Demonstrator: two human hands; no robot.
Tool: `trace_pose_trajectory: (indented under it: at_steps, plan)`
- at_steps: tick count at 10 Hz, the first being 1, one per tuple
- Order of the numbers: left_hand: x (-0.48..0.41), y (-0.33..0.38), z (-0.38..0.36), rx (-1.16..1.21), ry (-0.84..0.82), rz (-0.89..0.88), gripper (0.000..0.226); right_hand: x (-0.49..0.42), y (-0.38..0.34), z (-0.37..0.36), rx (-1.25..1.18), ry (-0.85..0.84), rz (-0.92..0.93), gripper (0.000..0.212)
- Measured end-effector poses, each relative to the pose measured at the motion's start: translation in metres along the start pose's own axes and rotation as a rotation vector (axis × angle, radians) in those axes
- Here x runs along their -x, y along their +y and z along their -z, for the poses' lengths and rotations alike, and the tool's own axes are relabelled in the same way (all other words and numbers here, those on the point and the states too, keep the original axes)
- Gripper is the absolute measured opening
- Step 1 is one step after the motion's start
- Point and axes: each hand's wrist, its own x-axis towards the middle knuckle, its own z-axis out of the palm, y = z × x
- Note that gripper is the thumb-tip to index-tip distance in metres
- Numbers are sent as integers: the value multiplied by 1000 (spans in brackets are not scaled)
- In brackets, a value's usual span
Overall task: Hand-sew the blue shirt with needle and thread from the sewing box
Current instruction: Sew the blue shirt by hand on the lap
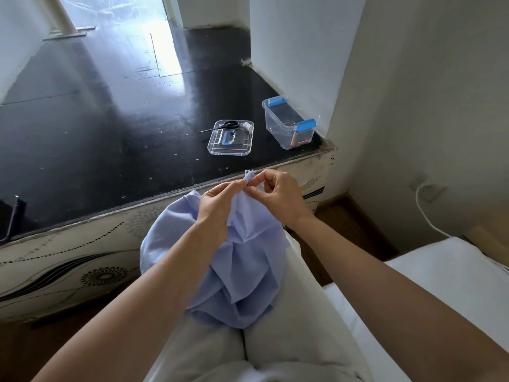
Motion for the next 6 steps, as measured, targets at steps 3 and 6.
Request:
trace_pose_trajectory:
  at_steps: [3, 6]
  plan:
    - [-11, -2, 3, 73, 128, 127, 25, 15, 2, 27, -168, -473, -13, 11]
    - [-13, -4, 1, 29, 66, 26, 7, 24, 0, 37, -169, -745, -194, 13]
